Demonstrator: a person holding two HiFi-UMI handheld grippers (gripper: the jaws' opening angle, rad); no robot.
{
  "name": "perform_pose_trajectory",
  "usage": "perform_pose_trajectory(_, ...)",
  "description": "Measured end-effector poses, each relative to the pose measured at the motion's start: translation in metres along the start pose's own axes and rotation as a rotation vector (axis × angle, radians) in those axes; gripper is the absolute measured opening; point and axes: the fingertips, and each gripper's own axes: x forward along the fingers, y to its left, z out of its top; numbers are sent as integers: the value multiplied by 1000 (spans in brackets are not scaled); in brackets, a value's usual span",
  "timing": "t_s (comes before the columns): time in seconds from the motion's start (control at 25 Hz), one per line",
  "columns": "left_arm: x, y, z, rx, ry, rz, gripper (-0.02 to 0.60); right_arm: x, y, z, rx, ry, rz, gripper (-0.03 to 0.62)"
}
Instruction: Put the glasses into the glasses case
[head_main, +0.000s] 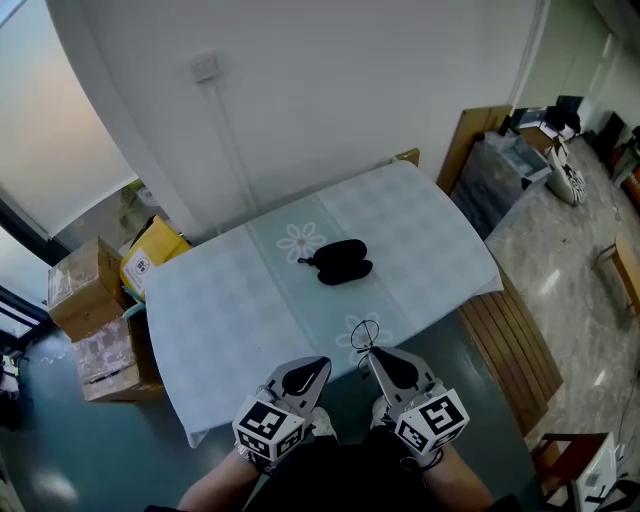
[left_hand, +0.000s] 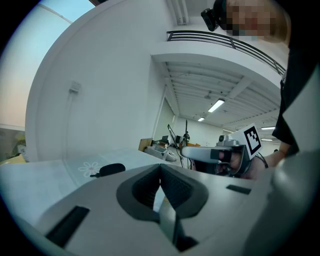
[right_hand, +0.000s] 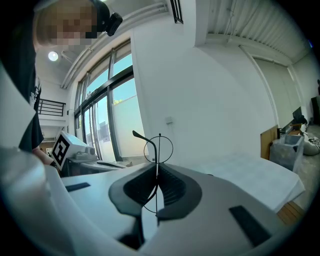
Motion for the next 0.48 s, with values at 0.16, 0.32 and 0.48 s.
perform_pose_trajectory(0.16,9,-8,3,-9,-9,30,26,-5,-12,4,-5,3,30,32)
perform_pose_trajectory(0.32,19,-18,5,-14,-19,70,26,-11,-26,8,-7,1,67,32)
perform_pose_trajectory(0.48,31,-29,7,-20,-28,114,26,-18,-41,11,-7,2,109,32)
